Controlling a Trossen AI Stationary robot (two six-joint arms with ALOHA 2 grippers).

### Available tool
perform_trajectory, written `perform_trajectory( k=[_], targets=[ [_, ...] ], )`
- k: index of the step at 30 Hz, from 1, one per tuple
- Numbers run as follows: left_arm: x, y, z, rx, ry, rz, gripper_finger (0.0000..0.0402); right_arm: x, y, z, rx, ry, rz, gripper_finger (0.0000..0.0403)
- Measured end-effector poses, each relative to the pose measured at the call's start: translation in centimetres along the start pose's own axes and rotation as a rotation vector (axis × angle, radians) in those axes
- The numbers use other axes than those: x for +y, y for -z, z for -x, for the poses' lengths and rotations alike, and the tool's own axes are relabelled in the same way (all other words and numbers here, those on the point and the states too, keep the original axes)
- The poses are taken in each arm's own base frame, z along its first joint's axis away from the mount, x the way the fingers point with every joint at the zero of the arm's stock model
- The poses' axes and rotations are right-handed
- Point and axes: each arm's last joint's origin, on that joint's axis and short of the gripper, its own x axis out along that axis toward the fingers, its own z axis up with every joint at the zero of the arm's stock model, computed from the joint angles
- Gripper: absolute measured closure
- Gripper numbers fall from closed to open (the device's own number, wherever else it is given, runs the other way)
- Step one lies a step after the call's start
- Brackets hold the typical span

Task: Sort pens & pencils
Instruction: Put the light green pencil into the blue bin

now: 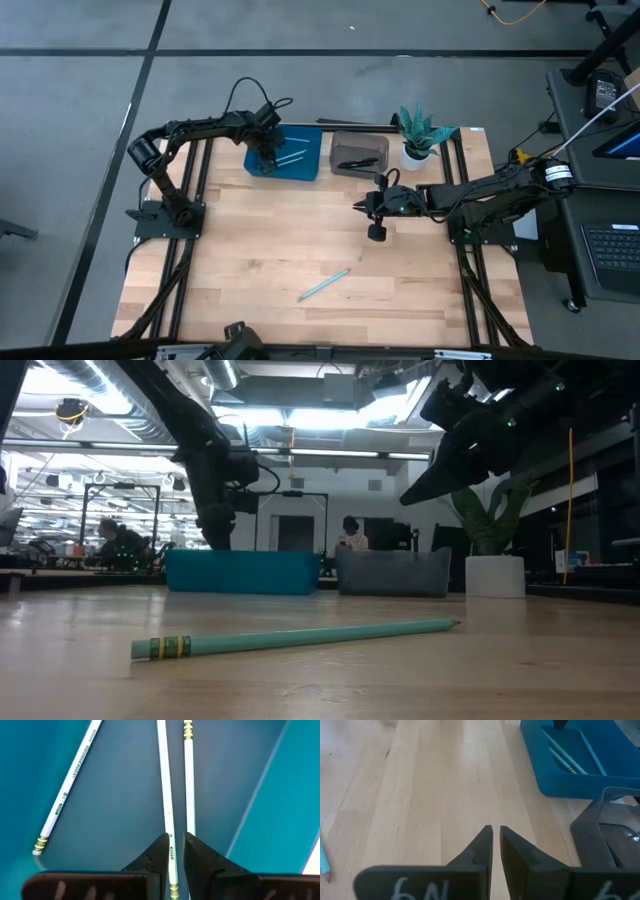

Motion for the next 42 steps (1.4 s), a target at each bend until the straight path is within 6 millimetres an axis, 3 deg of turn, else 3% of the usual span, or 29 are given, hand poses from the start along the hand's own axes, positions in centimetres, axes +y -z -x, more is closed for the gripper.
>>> perform_trajectory(
  k=[8, 15, 30, 36, 42],
  targets=[
    [0.0, 0.0, 0.0, -0.002, -0.005, 0.025, 0.0345, 0.0, 0.1, 0.0, 0.008, 0.000, -0.001, 0.0366],
    [-2.1, -0.6, 0.6, -0.002, 0.018, -0.034, 0.0355, 0.0, 0.3, 0.0, 0.031, 0.000, 0.004, 0.0366],
    [-12.6, -2.2, 6.2, -0.204, 0.112, -0.254, 0.0353, 0.0, 0.4, 0.0, 0.042, -0.001, 0.006, 0.0366],
    [-16.6, -2.1, 7.0, -0.256, 0.179, -0.319, 0.0356, 0.0, 0.5, 0.0, 0.053, -0.003, -0.021, 0.0366],
    [-19.9, -2.0, 7.2, -0.280, 0.254, -0.232, 0.0360, 0.2, 0.6, 0.0, 0.067, -0.051, -0.038, 0.0366]
  ],
)
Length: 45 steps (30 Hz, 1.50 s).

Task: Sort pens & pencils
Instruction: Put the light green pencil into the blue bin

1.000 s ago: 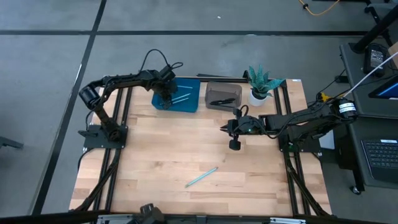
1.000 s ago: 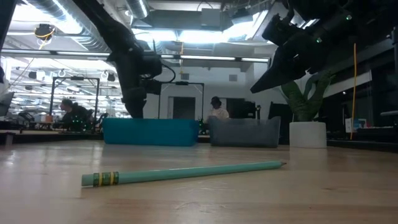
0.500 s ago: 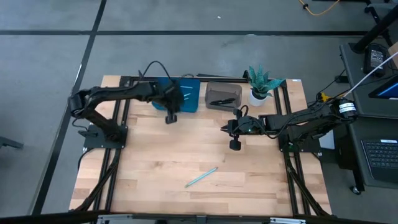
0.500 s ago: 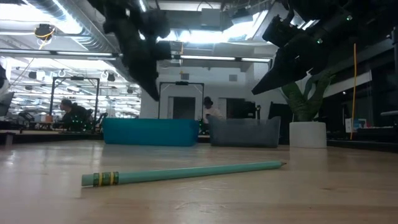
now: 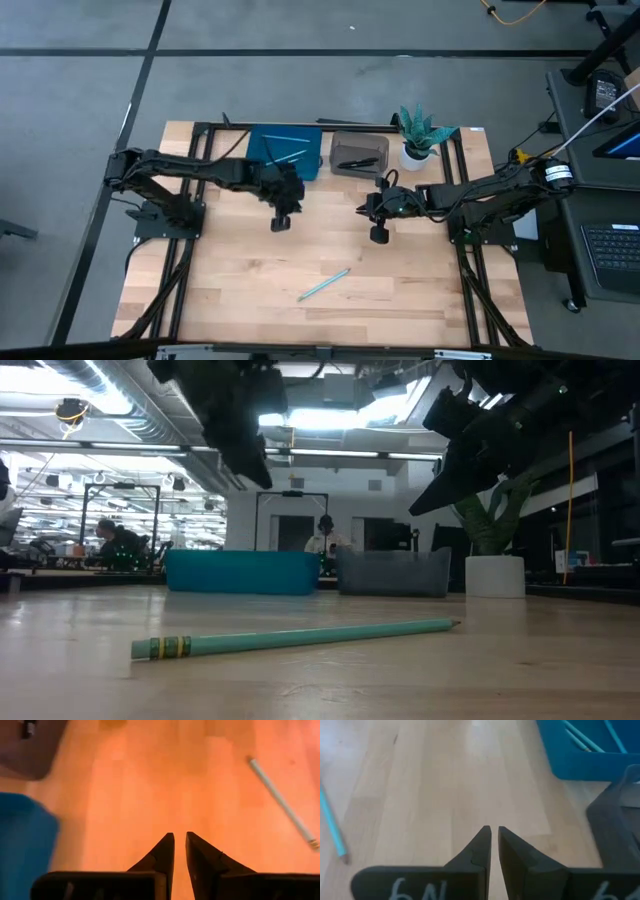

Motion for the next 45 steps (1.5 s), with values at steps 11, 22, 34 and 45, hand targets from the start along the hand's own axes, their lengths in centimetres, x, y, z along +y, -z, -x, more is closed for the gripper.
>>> perform_trajectory(
  k=[11, 22, 34, 45],
  targets=[
    [-7.1, -0.1, -0.4, -0.100, -0.076, -0.024, 0.0364, 0.2, 0.2, 0.0, 0.017, -0.047, 0.002, 0.0366],
    [-11.0, 0.9, -5.9, -0.075, -0.048, 0.071, 0.0368, 1.6, 0.3, 0.3, 0.015, -0.093, 0.045, 0.0366],
    [-14.4, 1.5, -5.9, -0.129, 0.009, 0.133, 0.0368, 2.4, 0.5, 0.5, 0.030, -0.116, 0.090, 0.0366],
    [-15.9, 3.0, -8.6, -0.047, 0.047, 0.106, 0.0368, 2.4, 0.5, 0.5, 0.027, -0.125, 0.092, 0.0366]
  ],
)
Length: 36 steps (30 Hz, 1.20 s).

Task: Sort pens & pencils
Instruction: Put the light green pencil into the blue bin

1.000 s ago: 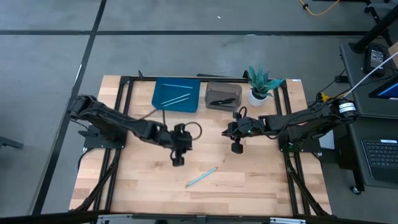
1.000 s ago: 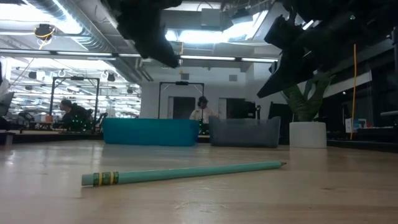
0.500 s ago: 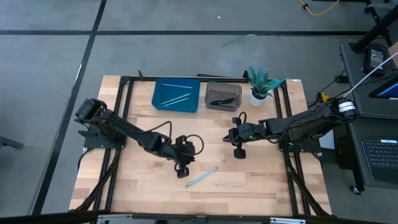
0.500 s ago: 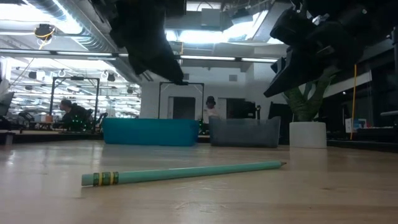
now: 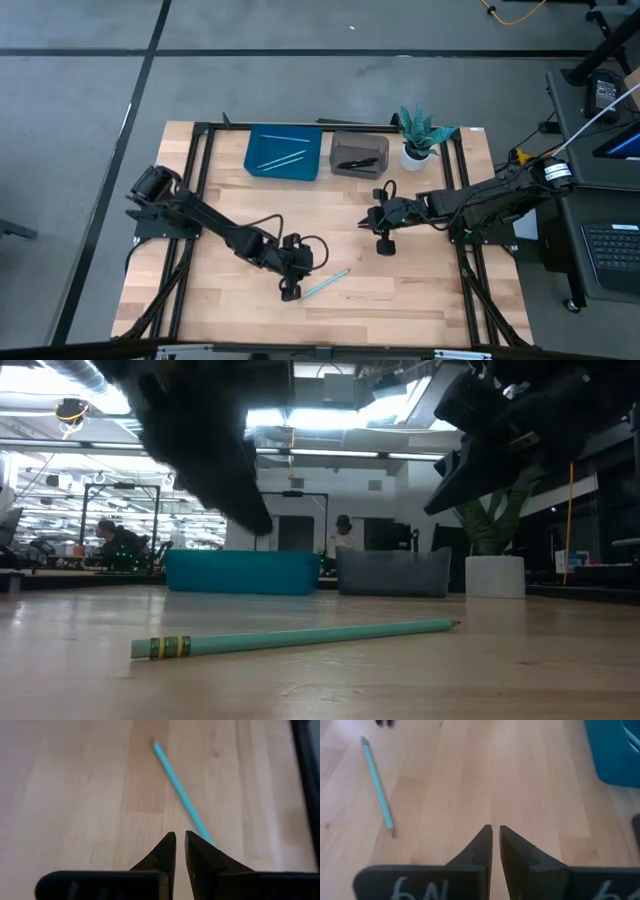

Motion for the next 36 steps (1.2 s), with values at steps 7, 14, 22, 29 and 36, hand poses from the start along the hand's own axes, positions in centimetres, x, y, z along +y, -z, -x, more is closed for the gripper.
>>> perform_trajectory(
  k=[7, 14, 22, 29, 36],
  targets=[
    [-0.7, 0.0, -1.2, 0.011, 0.010, 0.005, 0.0368, 0.2, -0.1, 0.0, -0.009, -0.023, 0.002, 0.0366],
    [-2.7, -1.2, -0.3, -0.060, 0.023, 0.009, 0.0368, 0.2, -0.1, 0.0, -0.008, -0.023, 0.000, 0.0365],
    [-4.8, -2.1, -2.7, 0.021, 0.008, -0.028, 0.0368, 0.2, 0.0, 0.0, 0.003, -0.023, 0.001, 0.0366],
    [-6.0, -3.2, -4.7, 0.115, -0.064, -0.077, 0.0368, 1.0, 0.0, 0.1, -0.001, -0.048, 0.018, 0.0366],
    [-5.2, -3.2, -4.9, 0.143, -0.100, 0.037, 0.0368, 1.9, 0.1, 0.3, -0.003, -0.076, 0.020, 0.0366]
  ],
)
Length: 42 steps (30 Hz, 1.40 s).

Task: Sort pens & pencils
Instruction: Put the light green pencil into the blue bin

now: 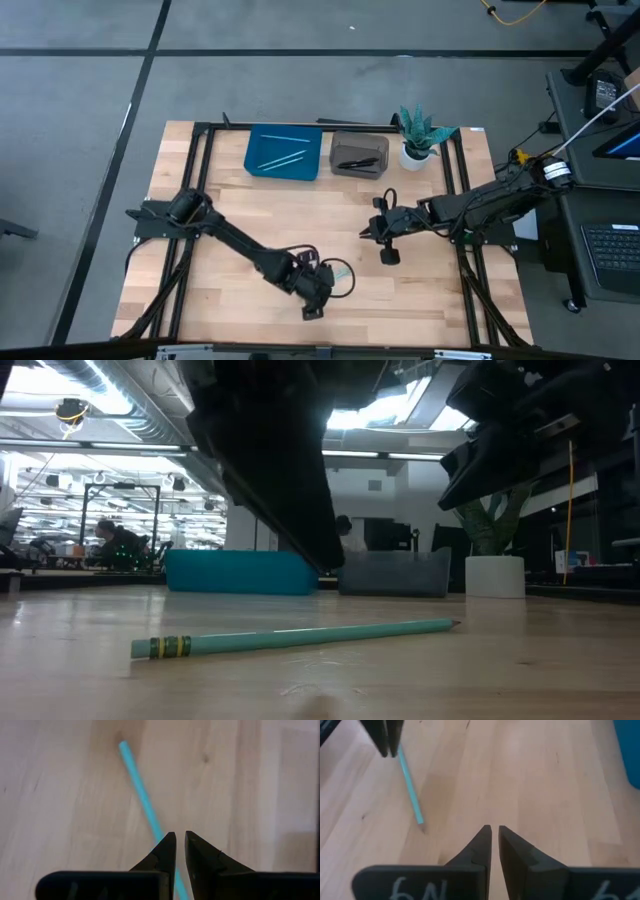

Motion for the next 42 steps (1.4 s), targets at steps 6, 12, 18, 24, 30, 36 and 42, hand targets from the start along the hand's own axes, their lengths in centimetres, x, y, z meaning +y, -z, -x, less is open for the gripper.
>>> perform_trajectory(
  k=[6, 12, 18, 24, 30, 36, 42],
  targets=[
    [1.0, 0.4, -0.6, 0.073, -0.049, 0.047, 0.0354, 0.1, 0.0, 0.0, -0.001, -0.002, 0.002, 0.0366],
    [1.1, 0.2, -0.6, 0.069, -0.041, 0.077, 0.0319, 0.1, 0.0, 0.0, -0.001, -0.002, 0.002, 0.0366],
    [1.0, 0.2, -0.6, 0.073, -0.026, 0.106, 0.0305, 0.1, 0.0, 0.0, 0.000, -0.002, 0.003, 0.0366],
    [0.6, 0.2, -1.0, 0.074, 0.023, 0.131, 0.0307, 0.1, 0.0, 0.0, 0.000, -0.002, 0.006, 0.0366],
    [0.8, 0.8, -1.9, 0.131, 0.019, 0.126, 0.0307, 0.1, 0.0, 0.0, 0.000, -0.001, 0.006, 0.0366],
    [0.7, 1.1, -2.7, 0.145, 0.027, 0.126, 0.0307, 0.1, 0.0, 0.0, 0.002, -0.001, 0.006, 0.0366],
    [0.7, 1.3, -3.2, 0.188, 0.055, 0.131, 0.0307, 0.1, 0.0, 0.0, 0.002, -0.001, 0.006, 0.0366]
  ],
)
